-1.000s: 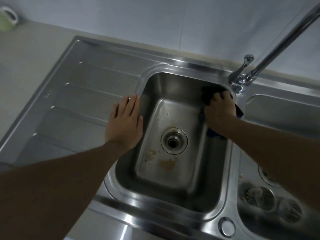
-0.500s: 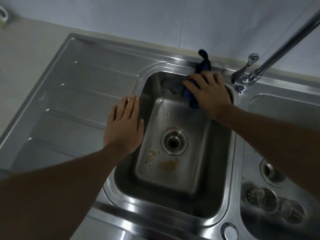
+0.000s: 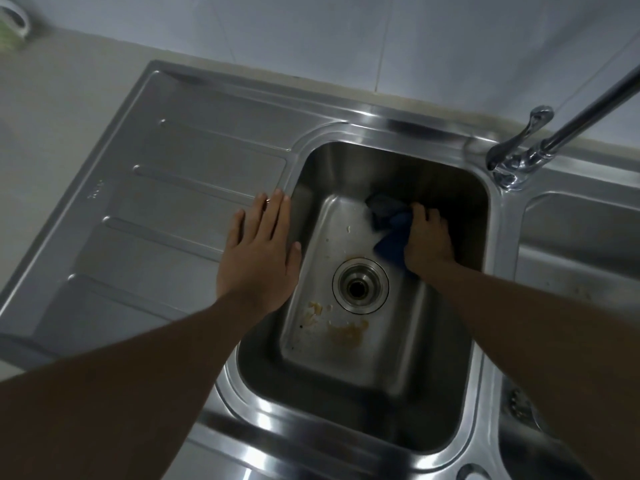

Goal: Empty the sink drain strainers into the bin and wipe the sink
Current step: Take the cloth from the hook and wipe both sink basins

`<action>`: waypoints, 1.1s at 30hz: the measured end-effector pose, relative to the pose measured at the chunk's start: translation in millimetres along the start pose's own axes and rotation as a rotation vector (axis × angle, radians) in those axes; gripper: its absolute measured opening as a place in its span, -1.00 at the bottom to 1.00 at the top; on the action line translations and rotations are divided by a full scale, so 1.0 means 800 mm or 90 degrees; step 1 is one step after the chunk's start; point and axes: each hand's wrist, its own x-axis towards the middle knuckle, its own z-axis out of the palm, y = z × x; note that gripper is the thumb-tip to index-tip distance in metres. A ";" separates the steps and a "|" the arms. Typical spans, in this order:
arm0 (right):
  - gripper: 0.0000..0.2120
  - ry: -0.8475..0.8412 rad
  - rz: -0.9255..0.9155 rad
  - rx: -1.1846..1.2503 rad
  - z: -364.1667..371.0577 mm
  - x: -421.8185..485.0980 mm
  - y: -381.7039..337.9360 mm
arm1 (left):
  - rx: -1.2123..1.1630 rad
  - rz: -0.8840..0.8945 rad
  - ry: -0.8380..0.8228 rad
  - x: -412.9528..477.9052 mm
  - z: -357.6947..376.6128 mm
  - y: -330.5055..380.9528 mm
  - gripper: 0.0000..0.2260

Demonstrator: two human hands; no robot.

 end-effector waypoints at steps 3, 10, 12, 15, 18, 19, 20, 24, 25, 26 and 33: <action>-0.32 -0.029 0.084 0.134 0.015 0.005 -0.011 | 0.002 -0.002 0.000 0.000 0.000 0.000 -0.39; -0.35 -0.068 -0.248 -0.115 0.079 -0.035 -0.059 | -0.007 0.001 0.008 0.001 0.002 0.000 -0.39; -0.40 -0.086 -0.368 -0.177 0.085 -0.038 -0.053 | -0.003 -0.002 0.004 0.001 0.002 0.000 -0.39; -0.45 0.024 -0.294 -0.043 0.068 -0.018 -0.053 | -0.006 -0.003 0.000 0.001 0.001 0.001 -0.39; -0.48 0.186 -0.187 0.035 0.062 -0.005 -0.057 | -0.005 0.001 -0.006 0.002 0.000 0.001 -0.38; -0.46 0.182 -0.179 0.002 0.063 -0.004 -0.058 | -0.004 0.000 -0.009 0.002 0.000 0.001 -0.38; -0.43 0.146 -0.174 -0.043 0.066 -0.004 -0.059 | 0.000 -0.001 -0.010 0.001 -0.001 0.001 -0.38; -0.40 0.015 -0.214 -0.148 0.089 -0.014 -0.071 | 0.000 -0.004 -0.015 0.001 -0.002 0.002 -0.40; -0.41 0.006 -0.255 -0.159 0.094 -0.019 -0.075 | 0.000 -0.005 -0.013 0.001 -0.001 0.002 -0.41; -0.42 0.001 -0.308 -0.173 0.097 -0.023 -0.076 | 0.002 -0.008 -0.012 0.001 -0.002 0.001 -0.41; -0.49 0.097 -0.001 -0.143 0.083 0.003 -0.021 | 0.013 -0.001 -0.021 0.001 -0.005 0.004 -0.40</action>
